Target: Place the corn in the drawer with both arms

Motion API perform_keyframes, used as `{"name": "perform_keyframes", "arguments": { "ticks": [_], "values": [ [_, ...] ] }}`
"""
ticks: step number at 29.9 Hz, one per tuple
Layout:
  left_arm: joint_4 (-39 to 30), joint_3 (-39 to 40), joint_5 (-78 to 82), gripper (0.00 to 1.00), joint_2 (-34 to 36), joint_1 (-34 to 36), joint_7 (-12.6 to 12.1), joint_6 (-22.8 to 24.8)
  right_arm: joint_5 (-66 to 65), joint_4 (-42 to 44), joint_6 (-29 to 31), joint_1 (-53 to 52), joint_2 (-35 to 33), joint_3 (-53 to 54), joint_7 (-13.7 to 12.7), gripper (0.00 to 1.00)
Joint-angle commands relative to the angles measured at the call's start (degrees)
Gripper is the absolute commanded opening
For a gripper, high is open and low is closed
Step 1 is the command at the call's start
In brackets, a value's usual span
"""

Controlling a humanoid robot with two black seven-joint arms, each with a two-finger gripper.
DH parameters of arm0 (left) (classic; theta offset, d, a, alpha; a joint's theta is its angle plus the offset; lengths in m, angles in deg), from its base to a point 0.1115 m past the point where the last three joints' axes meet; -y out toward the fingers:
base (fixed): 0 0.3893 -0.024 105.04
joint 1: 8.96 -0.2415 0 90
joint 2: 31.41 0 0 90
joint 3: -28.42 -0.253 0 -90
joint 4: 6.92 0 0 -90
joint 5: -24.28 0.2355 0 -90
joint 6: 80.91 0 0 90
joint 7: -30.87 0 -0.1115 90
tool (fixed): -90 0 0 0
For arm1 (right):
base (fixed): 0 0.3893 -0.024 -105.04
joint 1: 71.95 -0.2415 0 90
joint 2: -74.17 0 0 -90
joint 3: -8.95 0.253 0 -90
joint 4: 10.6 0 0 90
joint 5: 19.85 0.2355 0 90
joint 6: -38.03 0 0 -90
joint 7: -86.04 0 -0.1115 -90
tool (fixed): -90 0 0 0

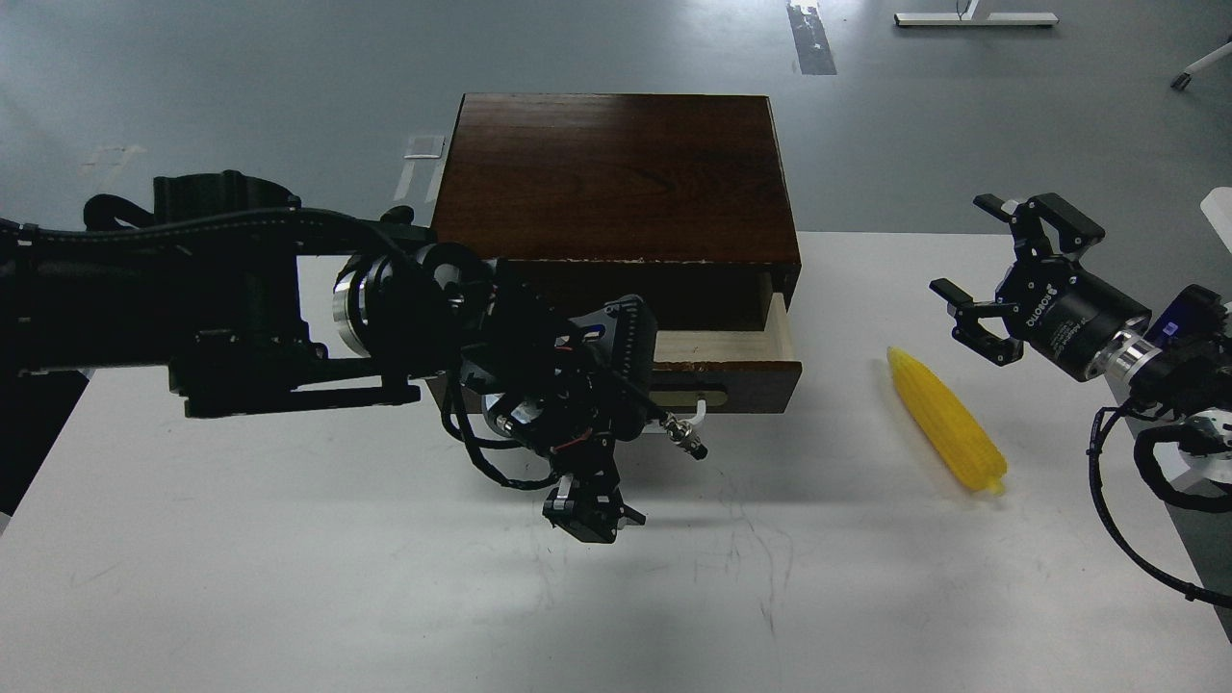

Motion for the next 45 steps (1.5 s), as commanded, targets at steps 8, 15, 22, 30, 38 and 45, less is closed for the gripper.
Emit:
{"name": "perform_keyframes", "arguments": {
  "ticks": [8, 15, 22, 30, 38, 45],
  "values": [
    [-0.5, 3.6, -0.1, 0.98, 0.8, 2.4, 0.0, 0.0, 0.0, 0.0, 0.0, 0.0, 0.0, 0.0, 0.0, 1.0],
    [-3.4, 12.0, -12.7, 0.98, 5.5, 2.7, 0.0, 0.0, 0.0, 0.1, 0.0, 0.0, -0.1, 0.0, 0.0, 1.0],
    [-1.2, 15.3, -45.3, 0.98, 13.2, -0.4, 0.0, 0.0, 0.0, 0.1, 0.0, 0.1, -1.2, -0.1, 0.0, 1.0],
    [3.2, 18.4, -85.9, 0.98, 24.3, -16.1, 0.0, 0.0, -0.4, -0.8, 0.0, 1.5, -3.0, -0.6, 0.0, 1.0],
    [8.8, 29.4, -103.3, 0.98, 28.2, -32.1, 0.0, -1.5, -0.8, -0.3, 0.0, 1.7, -3.5, -1.0, 0.0, 1.0],
    [10.3, 41.5, -106.3, 0.98, 26.2, -47.4, 0.0, -6.7, -10.8, -0.1, 0.0, 1.0, -4.5, -1.0, 0.0, 1.0]
  ]
}}
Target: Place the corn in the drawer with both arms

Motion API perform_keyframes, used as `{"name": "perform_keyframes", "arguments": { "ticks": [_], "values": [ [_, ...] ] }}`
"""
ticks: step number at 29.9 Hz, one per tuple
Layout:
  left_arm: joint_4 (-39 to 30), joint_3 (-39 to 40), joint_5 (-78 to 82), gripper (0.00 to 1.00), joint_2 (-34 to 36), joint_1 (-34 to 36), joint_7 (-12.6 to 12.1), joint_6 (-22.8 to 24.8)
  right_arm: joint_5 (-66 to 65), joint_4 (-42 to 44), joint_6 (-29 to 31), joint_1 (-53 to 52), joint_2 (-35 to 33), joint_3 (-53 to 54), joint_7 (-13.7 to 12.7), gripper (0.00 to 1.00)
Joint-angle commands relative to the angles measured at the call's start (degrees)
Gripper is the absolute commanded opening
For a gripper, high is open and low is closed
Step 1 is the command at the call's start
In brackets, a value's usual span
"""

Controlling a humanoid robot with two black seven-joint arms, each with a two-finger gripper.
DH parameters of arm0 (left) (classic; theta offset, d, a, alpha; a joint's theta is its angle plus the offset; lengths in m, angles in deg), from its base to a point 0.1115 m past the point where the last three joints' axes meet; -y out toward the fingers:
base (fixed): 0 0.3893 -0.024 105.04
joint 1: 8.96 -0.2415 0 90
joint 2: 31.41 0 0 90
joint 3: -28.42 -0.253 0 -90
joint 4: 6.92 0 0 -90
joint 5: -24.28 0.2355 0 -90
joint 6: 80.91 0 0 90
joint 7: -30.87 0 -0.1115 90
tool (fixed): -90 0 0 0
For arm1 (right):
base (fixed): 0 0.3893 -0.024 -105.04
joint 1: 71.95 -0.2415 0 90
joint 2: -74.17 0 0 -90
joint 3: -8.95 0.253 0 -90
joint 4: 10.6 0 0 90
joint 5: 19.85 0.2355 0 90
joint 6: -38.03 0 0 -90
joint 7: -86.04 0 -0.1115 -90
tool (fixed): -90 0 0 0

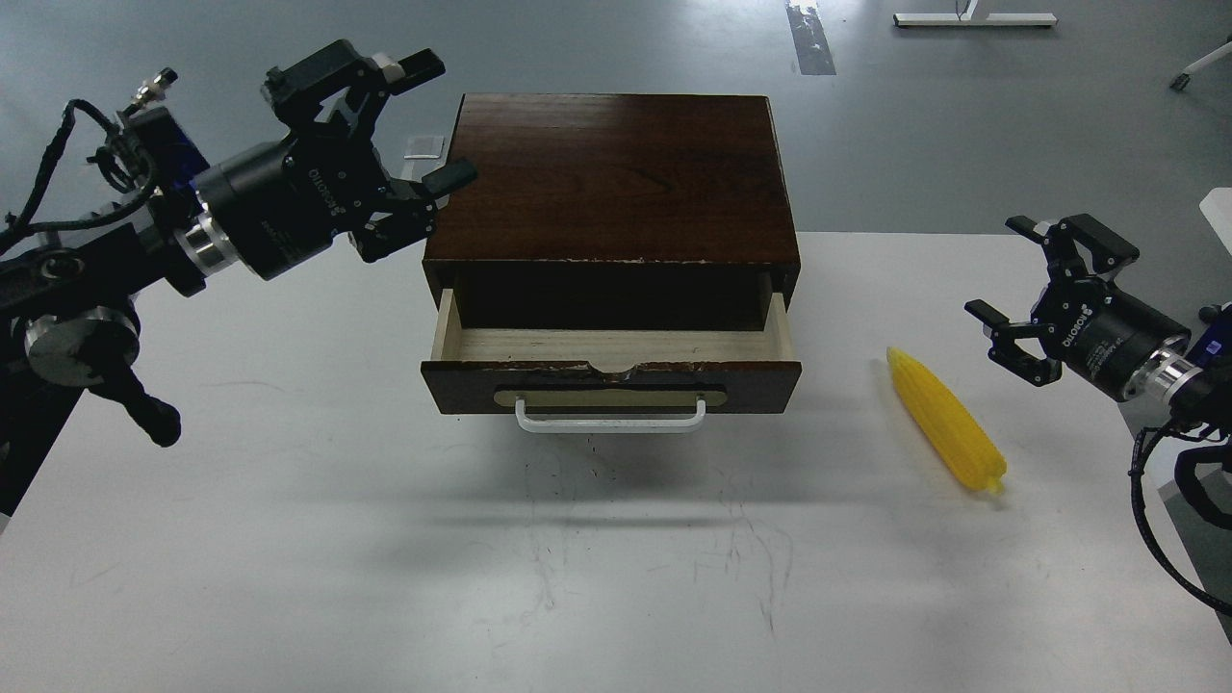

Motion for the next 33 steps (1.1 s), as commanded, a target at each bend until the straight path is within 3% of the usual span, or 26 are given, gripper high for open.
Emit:
{"name": "perform_keyframes", "arguments": {
  "ticks": [1, 6, 15, 18, 33],
  "values": [
    [2.2, 7.6, -0.4, 0.98, -2.5, -7.9, 0.0, -0.9, -9.6, 0.1, 0.0, -0.9, -1.4, 0.2, 0.0, 1.0],
    [8.4, 12.0, -0.3, 0.98, -5.7, -12.4, -0.1, -0.7, -21.7, 0.0, 0.0, -2.9, -3.6, 0.4, 0.0, 1.0],
    [8.4, 12.7, 0.1, 0.98, -6.3, -13.4, -0.1, -0.1, -57.4, -0.1, -12.5, -3.2, -4.2, -0.3, 0.0, 1.0],
    [8.1, 12.7, 0.2, 0.98, -6.5, -13.5, -0.2, -0.1, -63.4, 0.0, -15.7, -2.9, -3.9, -1.5, 0.0, 1.0],
    [7.9, 13.3, 0.4, 0.98, -7.2, -13.5, -0.2, 0.9, -71.6, 2.1, -19.9, -6.9, 1.8, -13.1, 0.0, 0.96]
  ]
}}
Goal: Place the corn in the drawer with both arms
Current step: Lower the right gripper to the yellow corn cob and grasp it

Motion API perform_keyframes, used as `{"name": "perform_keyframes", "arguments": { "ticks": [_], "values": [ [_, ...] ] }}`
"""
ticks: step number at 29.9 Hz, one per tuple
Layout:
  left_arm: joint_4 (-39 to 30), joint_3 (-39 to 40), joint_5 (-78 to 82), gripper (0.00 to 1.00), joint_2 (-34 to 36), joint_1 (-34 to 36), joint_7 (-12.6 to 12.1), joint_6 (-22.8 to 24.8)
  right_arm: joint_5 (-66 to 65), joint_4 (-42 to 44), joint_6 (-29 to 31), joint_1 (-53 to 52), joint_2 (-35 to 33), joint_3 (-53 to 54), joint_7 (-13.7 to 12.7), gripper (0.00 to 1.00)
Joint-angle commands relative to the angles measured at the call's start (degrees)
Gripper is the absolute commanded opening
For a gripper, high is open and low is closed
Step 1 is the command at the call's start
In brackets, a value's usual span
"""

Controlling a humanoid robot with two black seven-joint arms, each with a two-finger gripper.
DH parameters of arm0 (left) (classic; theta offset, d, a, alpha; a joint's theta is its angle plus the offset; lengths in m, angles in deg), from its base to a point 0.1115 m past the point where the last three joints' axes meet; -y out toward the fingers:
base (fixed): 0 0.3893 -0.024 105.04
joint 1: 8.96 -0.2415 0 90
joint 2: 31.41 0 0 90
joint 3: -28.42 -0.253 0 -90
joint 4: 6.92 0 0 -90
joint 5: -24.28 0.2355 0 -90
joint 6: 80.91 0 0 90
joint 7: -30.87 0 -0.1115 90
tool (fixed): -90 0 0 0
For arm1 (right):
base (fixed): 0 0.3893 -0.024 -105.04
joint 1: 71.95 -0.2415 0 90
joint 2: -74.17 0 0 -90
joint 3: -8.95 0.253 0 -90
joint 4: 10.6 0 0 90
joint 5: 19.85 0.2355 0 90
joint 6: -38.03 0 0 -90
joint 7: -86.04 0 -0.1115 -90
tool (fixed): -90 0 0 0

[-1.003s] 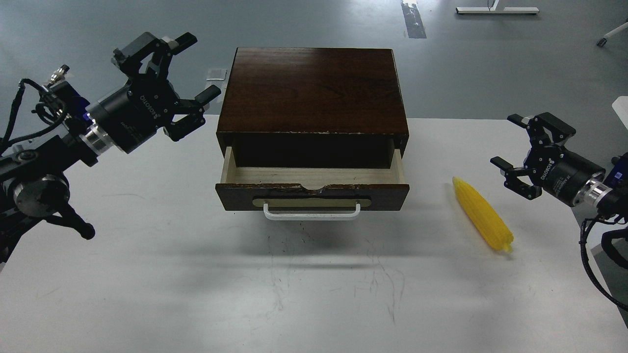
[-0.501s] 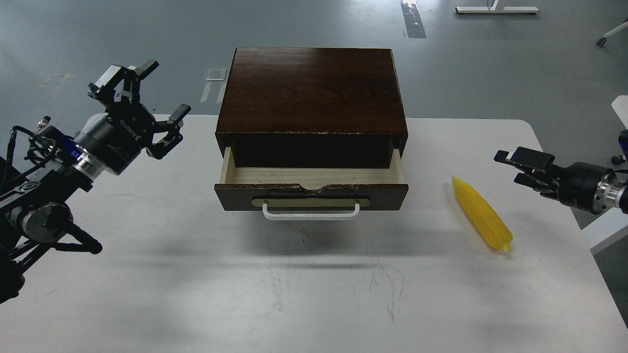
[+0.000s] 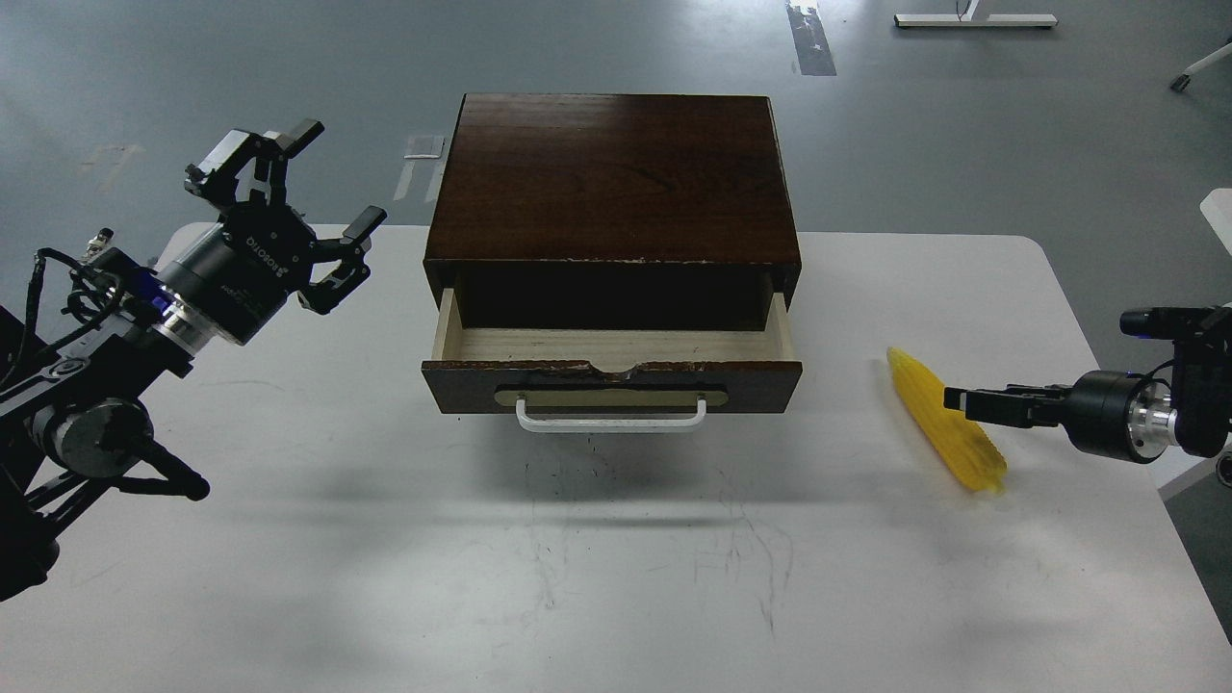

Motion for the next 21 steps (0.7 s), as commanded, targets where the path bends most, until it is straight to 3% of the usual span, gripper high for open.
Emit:
{"name": "perform_keyframes", "arguments": {
  "ticks": [1, 6, 10, 12, 17, 21],
  "values": [
    [0.0, 0.4, 0.0, 0.98, -0.1, 0.0, -0.1, 0.7, 0.0, 0.8, -0.2, -0.2, 1.7, -1.9, 0.0, 0.96],
    [-0.1, 0.5, 0.0, 0.98, -0.1, 0.0, 0.0, 0.8, 0.0, 3.4, -1.4, 0.0, 4.1, -3.7, 0.0, 0.93],
    [-0.1, 0.5, 0.0, 0.98, -0.1, 0.0, 0.0, 0.9, 0.0, 3.4, -3.7, -0.1, 4.8, -5.9, 0.0, 0.81],
    [-0.1, 0.5, 0.0, 0.98, 0.0, 0.1, 0.0, 0.9, 0.0, 3.4, -3.9, -0.2, 4.8, -6.3, 0.0, 0.73],
    [-0.1, 0.5, 0.4, 0.98, -0.1, 0.1, -0.1, 0.9, 0.0, 3.3, -3.9, 0.1, 4.8, -6.6, 0.0, 0.36],
    [-0.1, 0.5, 0.4, 0.98, 0.1, 0.1, -0.1, 0.9, 0.1, 2.4, -3.9, -0.7, 4.1, -6.6, 0.0, 0.19]
  ]
}}
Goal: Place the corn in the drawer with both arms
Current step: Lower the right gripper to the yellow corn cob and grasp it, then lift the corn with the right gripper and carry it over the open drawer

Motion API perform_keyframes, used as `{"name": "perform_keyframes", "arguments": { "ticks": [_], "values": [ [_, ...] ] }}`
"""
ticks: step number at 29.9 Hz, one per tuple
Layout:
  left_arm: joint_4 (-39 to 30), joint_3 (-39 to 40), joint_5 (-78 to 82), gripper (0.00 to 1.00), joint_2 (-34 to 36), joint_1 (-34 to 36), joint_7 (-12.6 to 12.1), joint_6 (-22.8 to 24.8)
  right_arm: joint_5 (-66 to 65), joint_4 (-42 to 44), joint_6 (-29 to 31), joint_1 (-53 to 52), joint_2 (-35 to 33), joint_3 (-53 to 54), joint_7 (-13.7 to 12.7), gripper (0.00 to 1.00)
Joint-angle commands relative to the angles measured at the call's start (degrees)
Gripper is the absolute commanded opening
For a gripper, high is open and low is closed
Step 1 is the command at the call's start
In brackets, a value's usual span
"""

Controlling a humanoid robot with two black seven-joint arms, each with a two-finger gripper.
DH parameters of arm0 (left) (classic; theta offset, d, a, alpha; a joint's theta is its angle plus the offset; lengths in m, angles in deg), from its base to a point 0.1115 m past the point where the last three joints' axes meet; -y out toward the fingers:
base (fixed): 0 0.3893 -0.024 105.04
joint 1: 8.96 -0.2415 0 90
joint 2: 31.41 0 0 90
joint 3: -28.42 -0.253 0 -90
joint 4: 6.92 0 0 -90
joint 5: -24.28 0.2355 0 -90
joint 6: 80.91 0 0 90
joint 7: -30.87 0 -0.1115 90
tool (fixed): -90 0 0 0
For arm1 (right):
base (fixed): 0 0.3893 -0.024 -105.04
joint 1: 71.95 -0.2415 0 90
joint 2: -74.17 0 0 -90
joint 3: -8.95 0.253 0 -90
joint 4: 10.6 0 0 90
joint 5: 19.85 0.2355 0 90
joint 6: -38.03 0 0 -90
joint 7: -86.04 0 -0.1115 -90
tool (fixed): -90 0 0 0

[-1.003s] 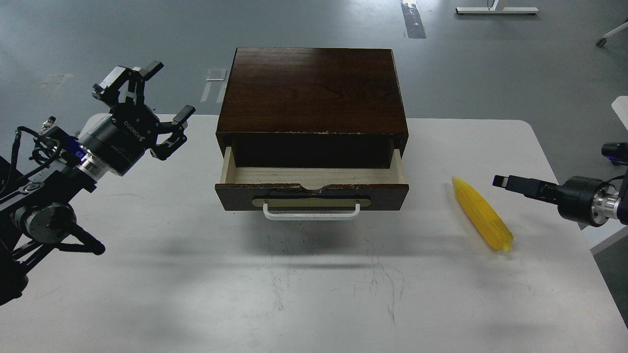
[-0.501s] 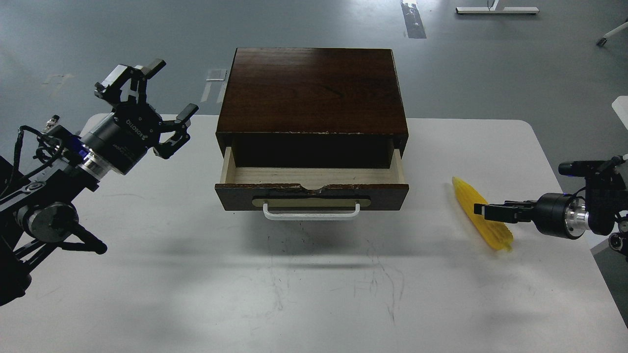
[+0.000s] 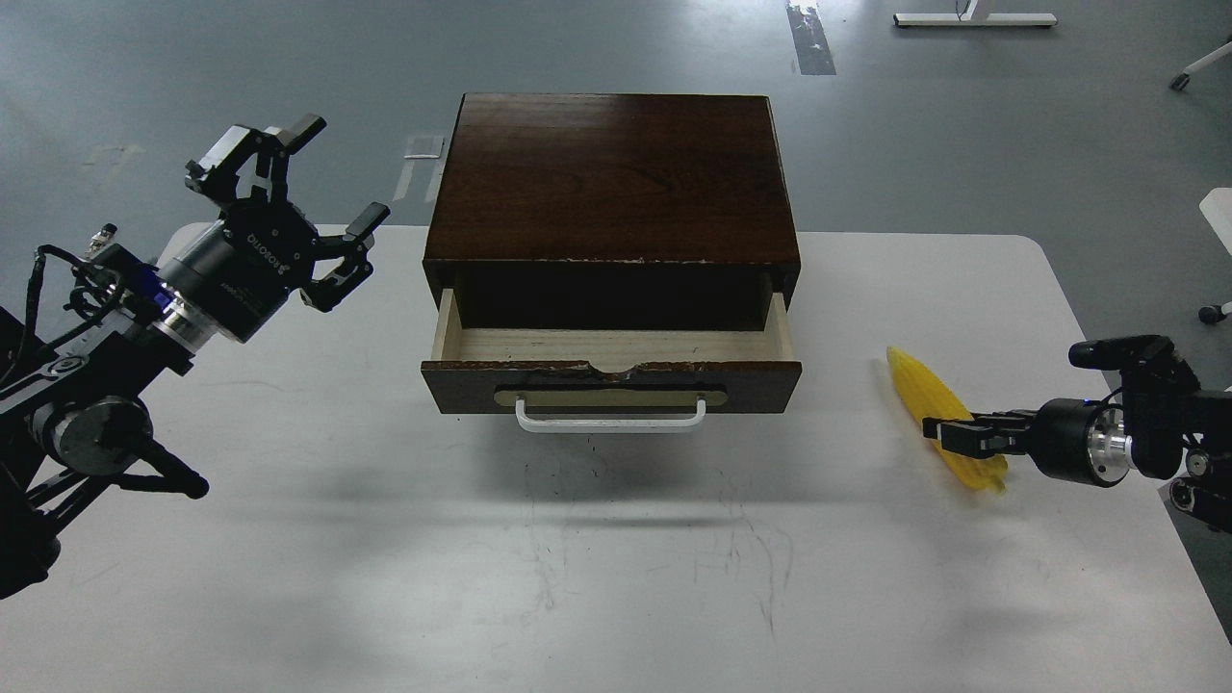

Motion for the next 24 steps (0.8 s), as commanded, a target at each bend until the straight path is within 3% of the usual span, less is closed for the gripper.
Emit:
{"name": "perform_keyframes", "arguments": {
  "ticks": [1, 9, 14, 19, 24],
  "values": [
    [0.0, 0.1, 0.0, 0.98, 0.1, 0.1, 0.0, 0.0, 0.0, -1.6, 0.0, -1.8, -1.1, 0.0, 0.0, 0.15],
    [0.0, 0.1, 0.0, 0.98, 0.3, 0.2, 0.0, 0.9, 0.6, -9.7, 0.4, -16.3, -6.8, 0.0, 0.0, 0.16],
    [0.0, 0.1, 0.0, 0.98, 0.0, 0.3, -0.1, 0.9, 1.6, -12.5, 1.9, -32.4, -6.0, -3.2, 0.0, 0.17],
    [0.0, 0.1, 0.0, 0.98, 0.1, 0.8, -0.2, 0.9, 5.2, -13.8, 4.9, -48.6, 3.6, -13.1, 0.0, 0.17],
    [0.0, 0.1, 0.0, 0.98, 0.3, 1.5, -0.3, 0.9, 5.1, -15.0, 4.8, -55.5, 14.3, -17.8, 0.0, 0.17]
  ]
}}
